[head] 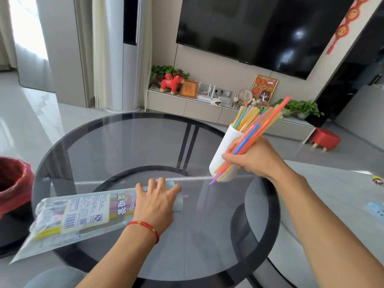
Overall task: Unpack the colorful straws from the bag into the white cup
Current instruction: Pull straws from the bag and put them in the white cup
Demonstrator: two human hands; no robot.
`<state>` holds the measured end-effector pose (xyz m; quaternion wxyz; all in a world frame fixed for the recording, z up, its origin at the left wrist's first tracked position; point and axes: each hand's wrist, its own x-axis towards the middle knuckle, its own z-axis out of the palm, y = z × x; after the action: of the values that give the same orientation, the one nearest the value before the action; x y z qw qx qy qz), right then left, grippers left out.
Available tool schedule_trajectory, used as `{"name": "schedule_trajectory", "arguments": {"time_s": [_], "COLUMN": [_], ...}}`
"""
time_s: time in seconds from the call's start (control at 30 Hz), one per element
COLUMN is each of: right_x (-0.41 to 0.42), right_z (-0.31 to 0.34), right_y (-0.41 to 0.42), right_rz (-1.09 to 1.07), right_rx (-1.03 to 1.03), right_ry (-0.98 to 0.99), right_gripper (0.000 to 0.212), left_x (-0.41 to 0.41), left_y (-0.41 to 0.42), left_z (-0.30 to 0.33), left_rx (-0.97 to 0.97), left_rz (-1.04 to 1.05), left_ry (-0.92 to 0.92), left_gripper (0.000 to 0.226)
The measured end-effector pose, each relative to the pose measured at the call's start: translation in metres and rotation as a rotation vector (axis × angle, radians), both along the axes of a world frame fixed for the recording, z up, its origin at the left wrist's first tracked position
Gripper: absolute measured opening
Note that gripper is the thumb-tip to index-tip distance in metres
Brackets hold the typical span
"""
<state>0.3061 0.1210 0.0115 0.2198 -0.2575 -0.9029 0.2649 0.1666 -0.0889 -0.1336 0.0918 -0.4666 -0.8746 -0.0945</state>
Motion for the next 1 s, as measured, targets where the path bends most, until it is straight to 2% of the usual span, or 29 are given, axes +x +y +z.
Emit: {"name": "schedule_trajectory", "arguments": {"time_s": [0.17, 0.3, 0.47, 0.67, 0.8, 1.0], "right_x": [-0.004, -0.012, -0.013, -0.008, -0.005, 0.003], "right_z": [0.007, -0.019, -0.057, -0.054, -0.071, -0.069], "right_y": [0.013, 0.014, 0.006, 0.008, -0.002, 0.001], "right_rz": [-0.114, -0.181, -0.204, -0.218, -0.175, -0.240], "right_rx": [-0.073, -0.118, -0.078, -0.065, -0.093, -0.039], "right_ry": [-0.059, -0.147, -0.223, -0.162, -0.255, -0.098], "right_gripper": [0.019, 0.019, 0.027, 0.035, 0.034, 0.039], "left_x": [-0.001, 0.000, 0.000, 0.001, 0.001, 0.001], "left_y": [0.002, 0.001, 0.001, 0.002, 0.002, 0.001], "left_z": [0.000, 0.000, 0.000, 0.000, 0.000, 0.000], "left_rx": [-0.007, -0.015, -0.024, -0.026, -0.035, -0.031], "left_rz": [-0.004, -0.011, -0.010, -0.012, -0.014, -0.017], "left_ry": [-0.006, -0.010, -0.017, -0.017, -0.024, -0.023], "left_gripper": [0.058, 0.058, 0.057, 0.059, 0.059, 0.059]}}
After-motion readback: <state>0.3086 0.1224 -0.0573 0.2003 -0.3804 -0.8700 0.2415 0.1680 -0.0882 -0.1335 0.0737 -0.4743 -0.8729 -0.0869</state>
